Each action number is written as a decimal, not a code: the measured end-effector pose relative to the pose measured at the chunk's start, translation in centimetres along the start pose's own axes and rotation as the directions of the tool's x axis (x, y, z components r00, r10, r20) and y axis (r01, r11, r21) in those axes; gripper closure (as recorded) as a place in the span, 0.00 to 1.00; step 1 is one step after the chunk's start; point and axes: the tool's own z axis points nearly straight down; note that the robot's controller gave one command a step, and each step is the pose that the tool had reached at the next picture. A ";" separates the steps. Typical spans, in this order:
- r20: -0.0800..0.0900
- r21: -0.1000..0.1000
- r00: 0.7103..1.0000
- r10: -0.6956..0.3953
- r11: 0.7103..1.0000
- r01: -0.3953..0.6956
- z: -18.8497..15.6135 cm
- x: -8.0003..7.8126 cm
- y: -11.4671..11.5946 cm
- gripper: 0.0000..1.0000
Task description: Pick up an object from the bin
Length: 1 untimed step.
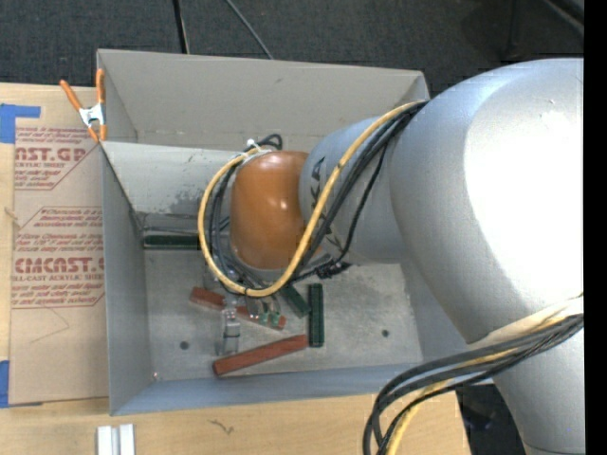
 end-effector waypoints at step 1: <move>0.015 -0.003 1.000 0.019 1.000 -0.019 -3.7 -1.7 -3.5 0.00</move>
Offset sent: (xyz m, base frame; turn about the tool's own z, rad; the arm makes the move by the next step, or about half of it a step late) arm 0.0174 -0.0322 0.0350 0.0163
